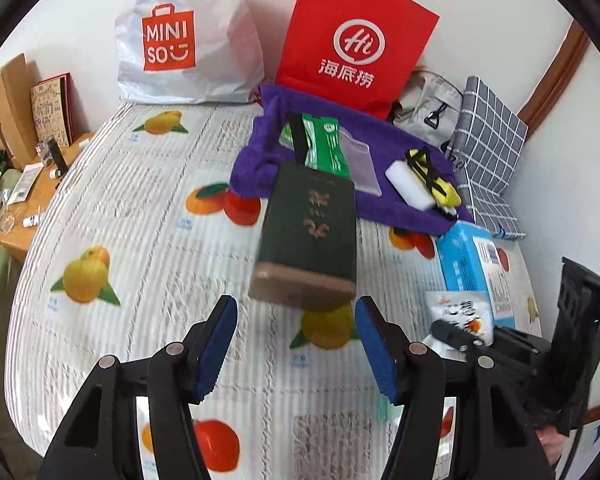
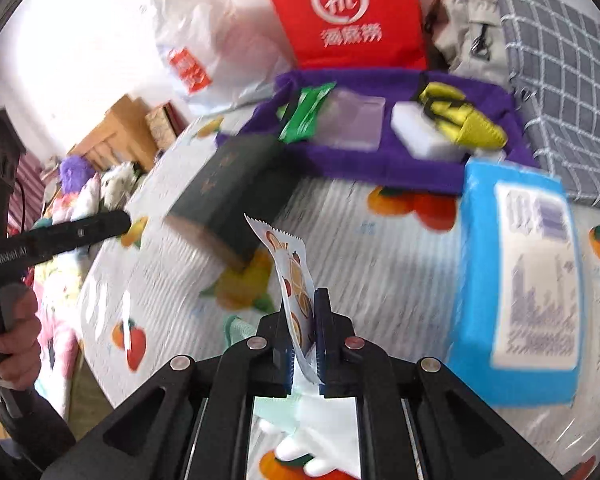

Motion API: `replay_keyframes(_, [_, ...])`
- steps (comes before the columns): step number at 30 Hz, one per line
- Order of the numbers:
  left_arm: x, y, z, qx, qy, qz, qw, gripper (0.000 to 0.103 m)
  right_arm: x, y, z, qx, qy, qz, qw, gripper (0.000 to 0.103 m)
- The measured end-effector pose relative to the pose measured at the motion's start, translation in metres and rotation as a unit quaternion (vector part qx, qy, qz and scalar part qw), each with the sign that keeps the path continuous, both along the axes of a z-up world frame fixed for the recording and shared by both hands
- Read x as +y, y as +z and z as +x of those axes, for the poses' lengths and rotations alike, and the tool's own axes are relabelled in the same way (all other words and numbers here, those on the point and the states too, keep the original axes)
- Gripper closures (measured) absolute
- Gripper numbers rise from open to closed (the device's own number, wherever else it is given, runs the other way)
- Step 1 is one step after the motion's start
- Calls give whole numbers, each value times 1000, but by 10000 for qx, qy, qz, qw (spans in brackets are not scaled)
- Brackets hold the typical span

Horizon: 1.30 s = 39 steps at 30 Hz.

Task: Organize soft objects
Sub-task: 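Lift the snack bag with the right tool while the left tool grasps the white gloves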

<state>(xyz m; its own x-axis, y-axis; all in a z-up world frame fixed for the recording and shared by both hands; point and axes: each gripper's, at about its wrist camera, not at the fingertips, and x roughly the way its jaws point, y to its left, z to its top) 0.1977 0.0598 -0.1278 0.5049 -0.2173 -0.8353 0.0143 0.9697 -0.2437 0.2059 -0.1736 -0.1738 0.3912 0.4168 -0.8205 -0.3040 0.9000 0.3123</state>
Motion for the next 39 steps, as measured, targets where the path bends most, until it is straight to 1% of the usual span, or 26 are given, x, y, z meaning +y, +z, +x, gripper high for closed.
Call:
replay_keyframes(4, [-4, -3, -12, 58, 26, 20, 10000, 44, 10, -15, -10, 175, 123, 137, 9997, 94])
replay_keyframes(7, [-5, -3, -21, 55, 19, 36, 10000, 44, 21, -19, -11, 163, 184, 34, 9997, 92])
replay_keyframes(11, [-4, -3, -29, 55, 25, 30, 10000, 44, 23, -20, -9, 118, 136, -82, 9998, 92])
replay_keyframes(15, [-4, -7, -33, 80, 24, -14, 10000, 44, 18, -15, -6, 51, 33, 34, 10000, 92])
replay_keyframes(17, [-3, -9, -35, 105, 20, -47, 9999, 44, 16, -12, -7, -25, -7, -21, 10000, 93])
replay_keyframes(19, [-2, -12, -36, 126, 31, -62, 9999, 44, 15, -11, -8, -110, 3, -30, 9999, 98])
replay_keyframes(24, [-1, -14, -40, 161, 59, -69, 9998, 44, 10, -10, -11, -144, -63, 63, 9999, 99])
replay_keyframes(29, [-10, -17, -43, 195, -8, -8, 9998, 44, -5, 9, -22, -376, -216, 243, 9988, 99])
replay_keyframes(33, [-27, -25, -46, 263, -160, 19, 9995, 44, -29, 26, -40, -551, -359, 292, 9974, 99])
replay_keyframes(35, [-40, -31, -48, 338, -281, -17, 9990, 44, -41, 30, -51, -596, -387, 220, 9972, 99])
replay_keyframes(39, [-65, -39, -52, 423, -527, -11, 9977, 44, -66, 29, -75, -637, -499, -98, 9967, 99])
